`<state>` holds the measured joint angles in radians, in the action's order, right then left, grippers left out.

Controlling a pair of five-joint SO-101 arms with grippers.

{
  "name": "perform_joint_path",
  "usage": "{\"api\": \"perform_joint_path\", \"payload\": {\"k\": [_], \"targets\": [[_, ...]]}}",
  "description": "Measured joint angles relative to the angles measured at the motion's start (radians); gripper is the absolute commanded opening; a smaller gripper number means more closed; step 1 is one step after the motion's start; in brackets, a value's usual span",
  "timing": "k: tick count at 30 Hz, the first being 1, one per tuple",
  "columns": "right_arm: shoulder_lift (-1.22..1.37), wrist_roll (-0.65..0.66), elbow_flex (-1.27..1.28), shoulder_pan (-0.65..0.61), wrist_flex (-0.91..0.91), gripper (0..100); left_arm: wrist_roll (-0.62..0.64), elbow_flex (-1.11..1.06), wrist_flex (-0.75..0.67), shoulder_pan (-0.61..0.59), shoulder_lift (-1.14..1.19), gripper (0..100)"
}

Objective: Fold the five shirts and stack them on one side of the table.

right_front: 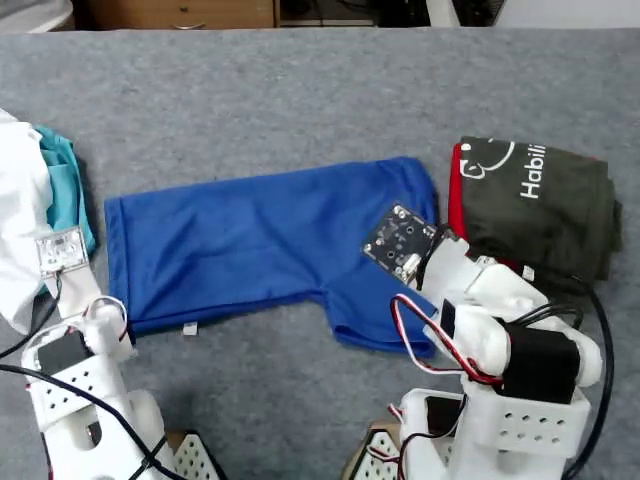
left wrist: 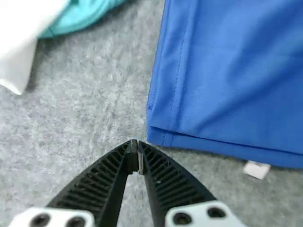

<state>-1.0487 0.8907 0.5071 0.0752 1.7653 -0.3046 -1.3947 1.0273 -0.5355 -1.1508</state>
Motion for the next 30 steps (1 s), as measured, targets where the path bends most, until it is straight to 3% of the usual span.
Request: {"api": "perform_joint_path", "payload": {"k": [5, 12, 17, 21, 25, 30], "targets": [[0.0, 0.009, 0.06, 0.0, 0.0, 0.5, 0.0, -0.049, -0.091, -0.008, 0.0, 2], [0.0, 0.014, 0.075, 0.0, 0.0, 0.6, -0.002, -0.058, -0.107, -0.011, 0.0, 2], [0.0, 0.092, 0.11, 0.0, 0.0, 0.7, 0.0, -0.058, -0.107, -0.011, 0.0, 2], [0.0, 0.123, 0.172, 0.0, -0.011, 8.0, 0.0, -0.058, -0.107, -0.011, 0.0, 2], [0.0, 0.137, 0.255, -0.083, -0.011, 15.7, 0.0, -0.058, -0.107, -0.011, 0.0, 2], [0.0, 0.115, 0.341, -0.278, -0.011, 16.5, 0.0, -0.058, -0.107, -0.011, 0.0, 2]]}}
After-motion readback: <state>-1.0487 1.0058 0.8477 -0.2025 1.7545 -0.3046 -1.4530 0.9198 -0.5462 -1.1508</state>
